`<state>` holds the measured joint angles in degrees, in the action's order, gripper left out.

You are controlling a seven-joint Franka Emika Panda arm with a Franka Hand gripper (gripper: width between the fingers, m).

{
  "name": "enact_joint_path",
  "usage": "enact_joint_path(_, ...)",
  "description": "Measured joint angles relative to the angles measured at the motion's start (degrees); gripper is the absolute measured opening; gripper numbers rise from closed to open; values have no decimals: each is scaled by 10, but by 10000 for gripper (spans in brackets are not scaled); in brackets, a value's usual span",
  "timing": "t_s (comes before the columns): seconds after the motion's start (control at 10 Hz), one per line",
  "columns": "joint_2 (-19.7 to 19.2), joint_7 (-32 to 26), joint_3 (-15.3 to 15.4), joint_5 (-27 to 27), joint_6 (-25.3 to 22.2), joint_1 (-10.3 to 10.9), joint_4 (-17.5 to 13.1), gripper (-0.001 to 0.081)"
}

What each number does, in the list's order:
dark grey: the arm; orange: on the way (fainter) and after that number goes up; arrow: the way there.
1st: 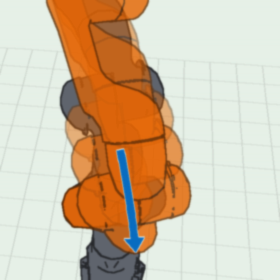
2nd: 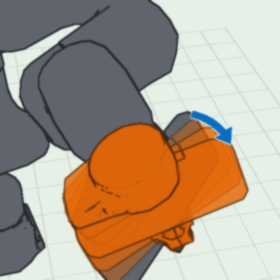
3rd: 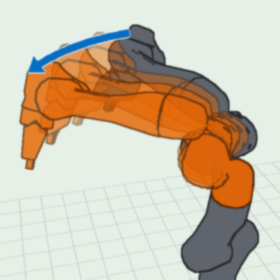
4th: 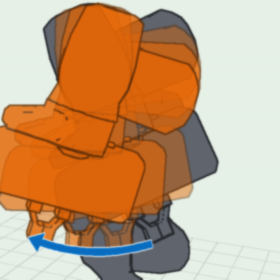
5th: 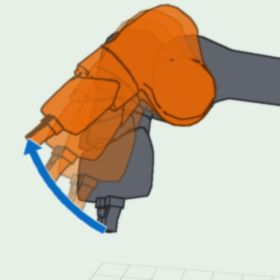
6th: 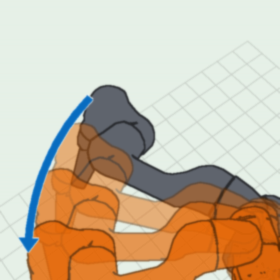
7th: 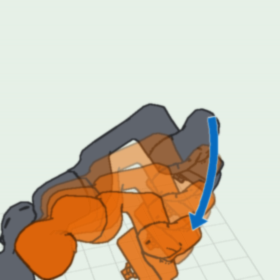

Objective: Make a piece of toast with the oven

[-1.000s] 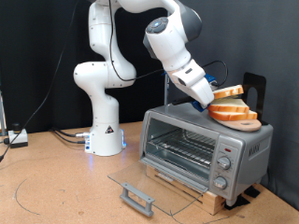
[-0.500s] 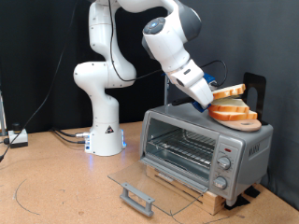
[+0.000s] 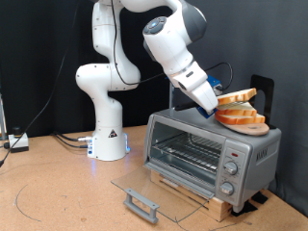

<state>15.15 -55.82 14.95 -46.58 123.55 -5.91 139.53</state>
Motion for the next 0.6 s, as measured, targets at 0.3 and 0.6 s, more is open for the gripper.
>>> enact_joint_path(0.3, -12, -2, 5, 20, 15, 0, 0, 398)
enact_joint_path(0.6, -14, -5, 11, 21, 17, 1, 0, 398)
